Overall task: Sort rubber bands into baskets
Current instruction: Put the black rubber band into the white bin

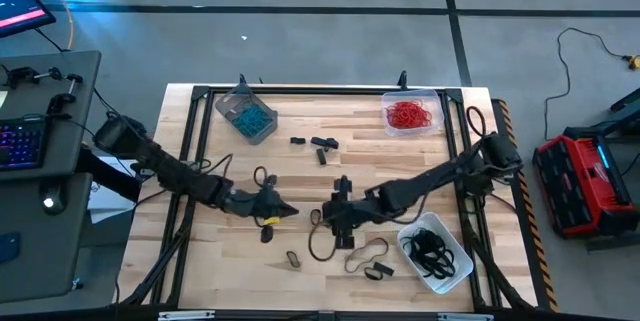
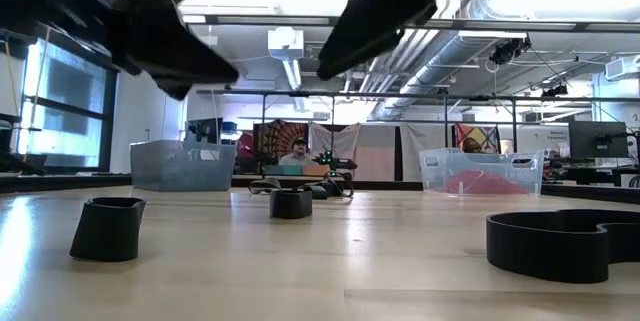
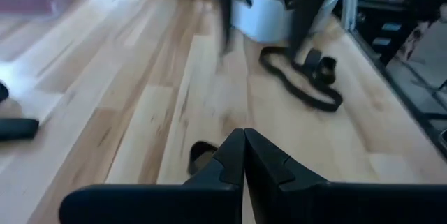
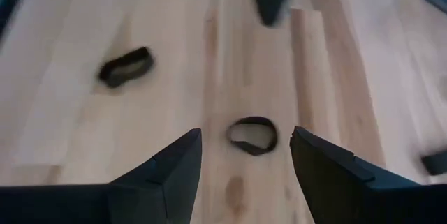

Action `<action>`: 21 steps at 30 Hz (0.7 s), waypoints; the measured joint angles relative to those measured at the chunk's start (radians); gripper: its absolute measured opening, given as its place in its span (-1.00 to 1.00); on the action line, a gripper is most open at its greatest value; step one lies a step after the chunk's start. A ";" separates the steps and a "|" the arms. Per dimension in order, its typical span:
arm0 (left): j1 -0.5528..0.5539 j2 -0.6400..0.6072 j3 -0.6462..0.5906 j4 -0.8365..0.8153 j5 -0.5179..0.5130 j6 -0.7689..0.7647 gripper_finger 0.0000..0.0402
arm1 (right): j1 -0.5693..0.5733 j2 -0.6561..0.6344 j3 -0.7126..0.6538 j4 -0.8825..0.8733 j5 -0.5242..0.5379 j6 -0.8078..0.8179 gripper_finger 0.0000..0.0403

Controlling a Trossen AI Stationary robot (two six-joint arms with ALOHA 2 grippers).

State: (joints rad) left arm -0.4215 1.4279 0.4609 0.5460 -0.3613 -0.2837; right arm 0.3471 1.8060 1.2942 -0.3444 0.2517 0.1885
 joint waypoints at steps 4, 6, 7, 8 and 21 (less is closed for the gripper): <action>-0.042 -0.056 -0.038 -0.001 -0.052 0.005 -1.00 | -0.043 0.028 0.001 0.026 -0.003 -0.005 0.03; -0.055 -0.081 -0.056 0.000 -0.070 0.006 -1.00 | -0.061 0.056 0.000 0.042 -0.022 0.007 0.03; -0.060 -0.091 -0.061 -0.008 -0.079 0.006 -1.00 | -0.067 0.069 0.000 0.056 -0.035 0.014 0.03; -0.063 -0.092 -0.061 -0.001 -0.082 0.006 -1.00 | -0.071 0.085 0.000 0.061 -0.046 0.019 0.03; -0.072 -0.104 -0.068 0.000 -0.095 0.006 -1.00 | -0.105 0.212 0.000 0.146 -0.013 0.064 0.03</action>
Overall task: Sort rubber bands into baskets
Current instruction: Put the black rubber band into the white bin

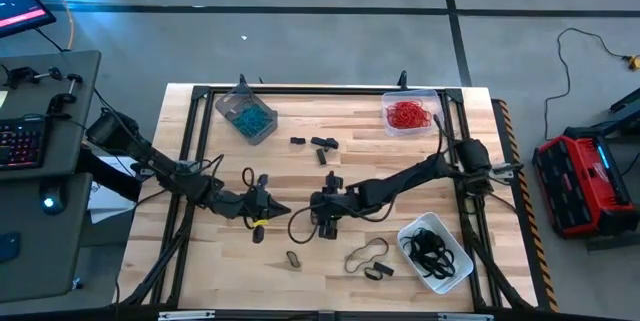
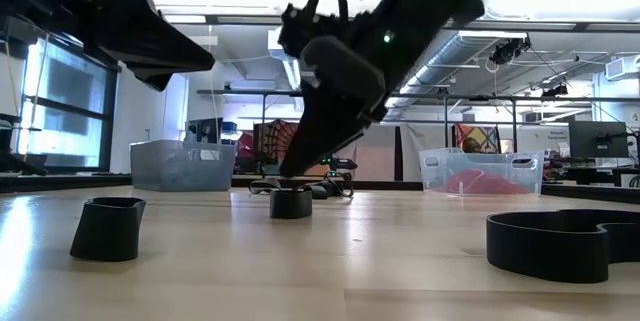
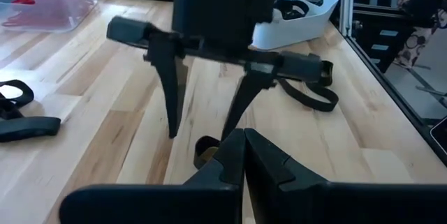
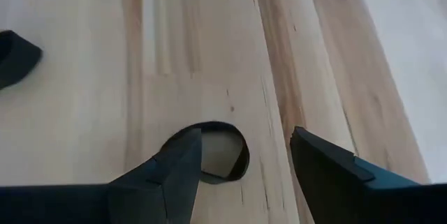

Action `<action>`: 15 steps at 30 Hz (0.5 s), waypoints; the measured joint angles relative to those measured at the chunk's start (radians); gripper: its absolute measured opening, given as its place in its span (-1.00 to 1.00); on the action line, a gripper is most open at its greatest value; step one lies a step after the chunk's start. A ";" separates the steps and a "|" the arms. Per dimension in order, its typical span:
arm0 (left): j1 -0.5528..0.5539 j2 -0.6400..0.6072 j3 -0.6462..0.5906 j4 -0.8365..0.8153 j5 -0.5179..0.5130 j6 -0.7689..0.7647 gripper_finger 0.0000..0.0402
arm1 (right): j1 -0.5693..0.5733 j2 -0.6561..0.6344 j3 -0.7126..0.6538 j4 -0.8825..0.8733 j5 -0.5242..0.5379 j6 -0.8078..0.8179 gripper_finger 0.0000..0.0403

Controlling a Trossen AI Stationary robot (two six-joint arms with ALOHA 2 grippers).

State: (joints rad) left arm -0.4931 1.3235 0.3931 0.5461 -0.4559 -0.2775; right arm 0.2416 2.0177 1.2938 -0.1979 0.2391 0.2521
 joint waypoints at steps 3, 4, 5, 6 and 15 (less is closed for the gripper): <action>0.000 0.000 0.000 0.000 0.000 -0.006 -1.00 | -0.018 0.021 0.000 0.000 -0.008 0.031 0.03; 0.000 0.000 0.000 -0.001 0.000 -0.007 -1.00 | -0.025 0.030 0.000 -0.001 -0.008 0.038 0.03; 0.000 0.000 0.000 -0.001 0.000 -0.007 -1.00 | -0.031 0.039 0.000 -0.001 -0.008 0.045 0.03; 0.000 0.000 0.000 -0.001 0.000 -0.008 -1.00 | -0.036 0.048 0.000 -0.001 -0.009 0.055 0.02; -0.011 0.000 0.000 -0.002 -0.001 0.002 -1.00 | -0.050 0.066 0.007 -0.015 -0.068 0.083 -0.80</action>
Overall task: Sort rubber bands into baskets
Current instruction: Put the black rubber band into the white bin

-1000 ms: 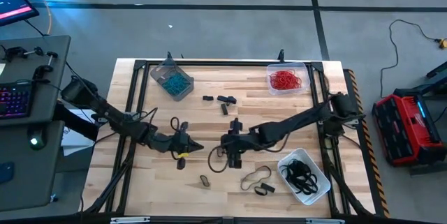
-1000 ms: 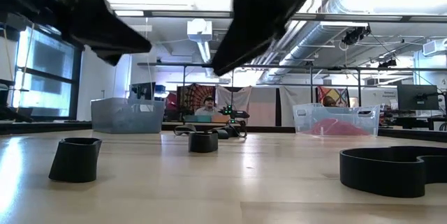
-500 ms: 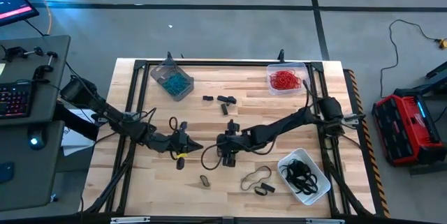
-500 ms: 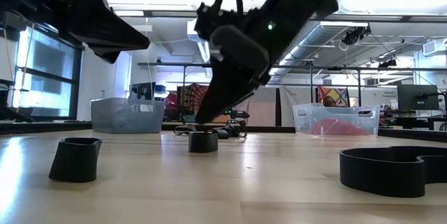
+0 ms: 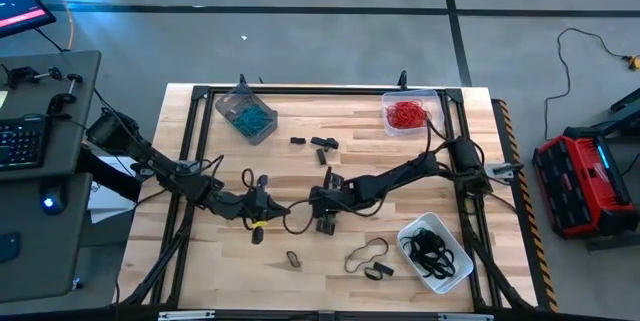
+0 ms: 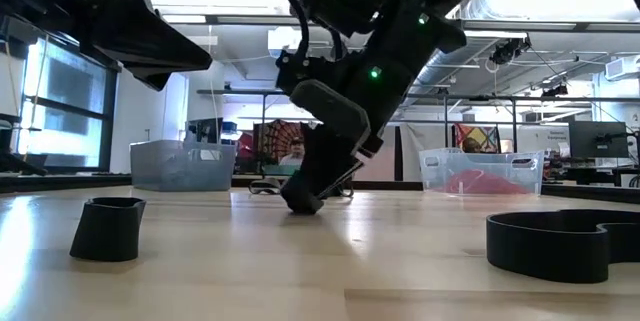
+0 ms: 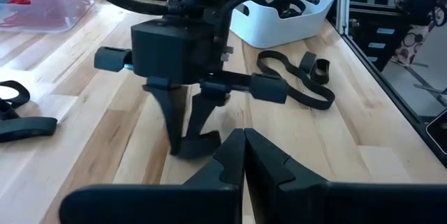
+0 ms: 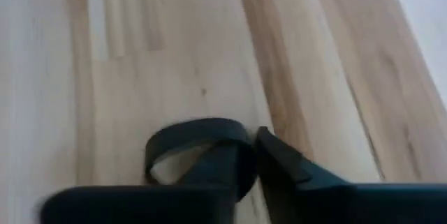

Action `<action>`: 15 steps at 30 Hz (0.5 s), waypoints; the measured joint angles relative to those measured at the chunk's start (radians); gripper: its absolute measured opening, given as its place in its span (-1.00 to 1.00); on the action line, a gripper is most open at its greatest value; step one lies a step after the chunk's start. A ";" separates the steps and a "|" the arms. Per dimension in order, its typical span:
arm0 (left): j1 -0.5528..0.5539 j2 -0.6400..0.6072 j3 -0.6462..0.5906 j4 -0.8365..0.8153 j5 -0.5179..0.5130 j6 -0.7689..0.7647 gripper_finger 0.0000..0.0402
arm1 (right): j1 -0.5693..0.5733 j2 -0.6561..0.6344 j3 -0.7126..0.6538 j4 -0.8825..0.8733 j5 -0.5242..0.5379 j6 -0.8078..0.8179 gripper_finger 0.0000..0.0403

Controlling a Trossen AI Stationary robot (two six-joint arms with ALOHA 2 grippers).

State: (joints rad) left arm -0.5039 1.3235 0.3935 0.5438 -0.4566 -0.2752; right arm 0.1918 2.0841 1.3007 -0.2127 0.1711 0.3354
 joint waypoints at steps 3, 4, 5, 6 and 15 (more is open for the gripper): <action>-0.001 0.000 0.000 0.000 -0.003 0.000 -1.00 | 0.015 -0.003 0.030 -0.072 -0.015 -0.014 -0.93; -0.001 0.000 0.000 0.000 -0.003 0.000 -1.00 | 0.024 -0.007 0.046 -0.112 -0.017 -0.013 -0.91; -0.001 0.000 0.000 0.000 -0.004 0.000 -1.00 | 0.036 -0.011 0.063 -0.158 -0.023 -0.005 -0.90; -0.001 0.000 0.000 0.001 -0.008 0.000 -1.00 | 0.051 -0.019 0.085 -0.204 -0.024 0.001 -0.90; -0.001 0.000 0.000 -0.001 -0.026 0.000 -1.00 | 0.239 -0.059 0.329 -0.732 0.033 0.183 -0.99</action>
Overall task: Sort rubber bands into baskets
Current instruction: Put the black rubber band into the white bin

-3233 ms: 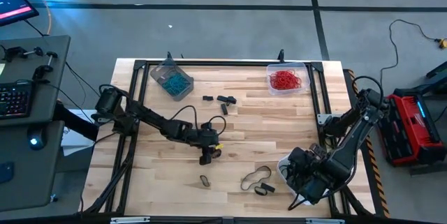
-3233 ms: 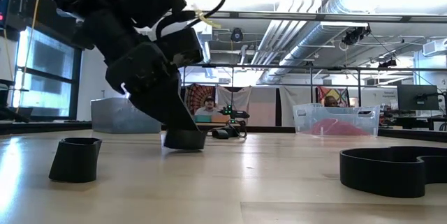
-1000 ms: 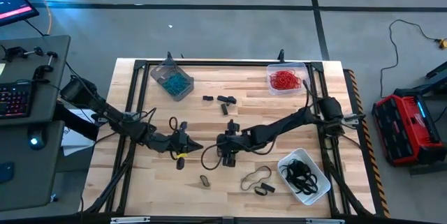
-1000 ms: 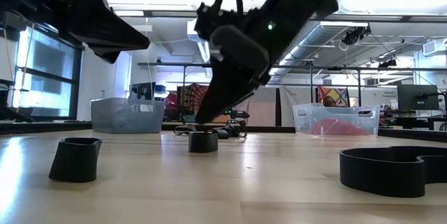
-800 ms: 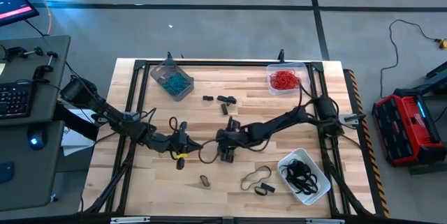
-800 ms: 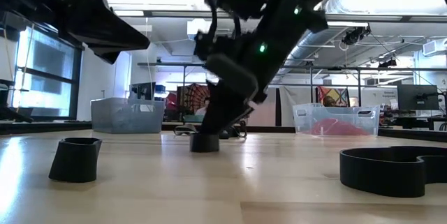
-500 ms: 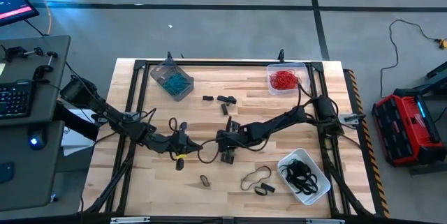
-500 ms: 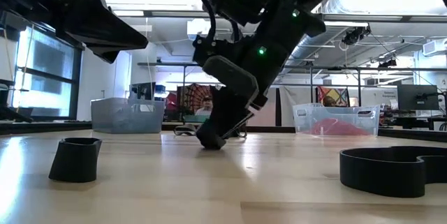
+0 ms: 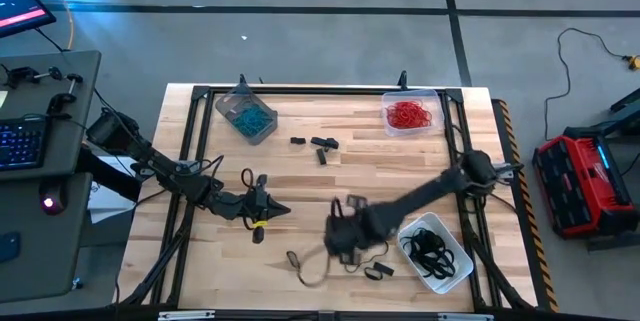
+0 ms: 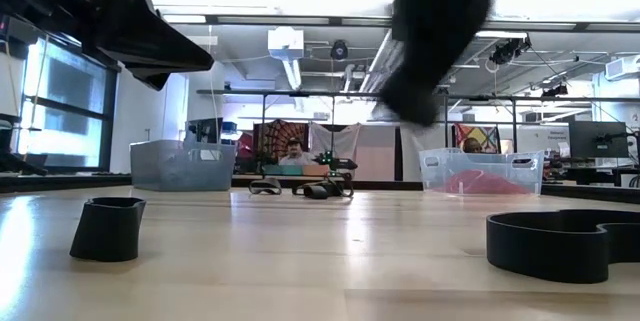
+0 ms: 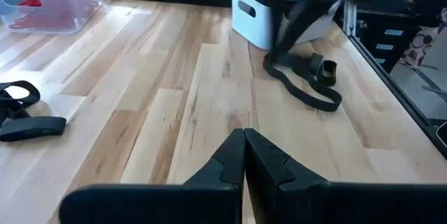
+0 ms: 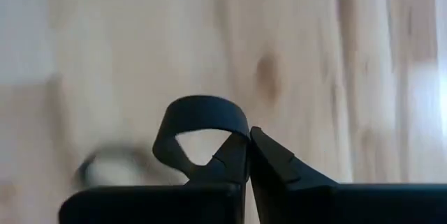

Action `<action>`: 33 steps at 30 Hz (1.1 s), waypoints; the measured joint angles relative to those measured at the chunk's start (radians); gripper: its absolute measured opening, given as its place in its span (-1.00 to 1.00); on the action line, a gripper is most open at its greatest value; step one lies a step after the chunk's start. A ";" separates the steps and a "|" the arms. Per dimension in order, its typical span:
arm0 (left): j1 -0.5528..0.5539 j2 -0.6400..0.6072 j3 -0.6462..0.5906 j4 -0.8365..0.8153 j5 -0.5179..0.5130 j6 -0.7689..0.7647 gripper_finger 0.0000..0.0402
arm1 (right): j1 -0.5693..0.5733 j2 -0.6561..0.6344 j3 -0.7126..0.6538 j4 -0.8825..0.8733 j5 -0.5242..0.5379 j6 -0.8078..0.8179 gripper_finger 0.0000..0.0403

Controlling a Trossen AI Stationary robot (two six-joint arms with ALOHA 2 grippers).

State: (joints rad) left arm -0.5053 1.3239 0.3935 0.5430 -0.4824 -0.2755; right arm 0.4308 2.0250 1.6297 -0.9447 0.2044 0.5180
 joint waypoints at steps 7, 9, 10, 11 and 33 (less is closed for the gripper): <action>0.000 0.000 0.000 0.000 0.000 0.001 -1.00 | 0.176 -0.002 0.117 -0.443 -0.029 0.348 -1.00; 0.000 0.000 0.000 0.000 0.000 0.008 -1.00 | 0.224 -0.003 0.120 -0.529 -0.061 0.442 -1.00; 0.000 0.000 0.000 0.000 0.000 0.009 -1.00 | 0.248 -0.005 0.113 -0.558 -0.079 0.488 -1.00; 0.000 0.000 0.000 0.000 0.000 0.008 -1.00 | 0.271 -0.010 0.100 -0.577 -0.097 0.528 -1.00; 0.000 0.000 0.000 0.000 0.020 0.007 -1.00 | 0.455 -0.434 -0.600 -0.137 -0.249 1.053 -0.99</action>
State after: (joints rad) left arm -0.5056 1.3239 0.3935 0.5430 -0.4619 -0.2684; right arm 0.8862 1.5908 1.0299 -1.0817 -0.0451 1.5710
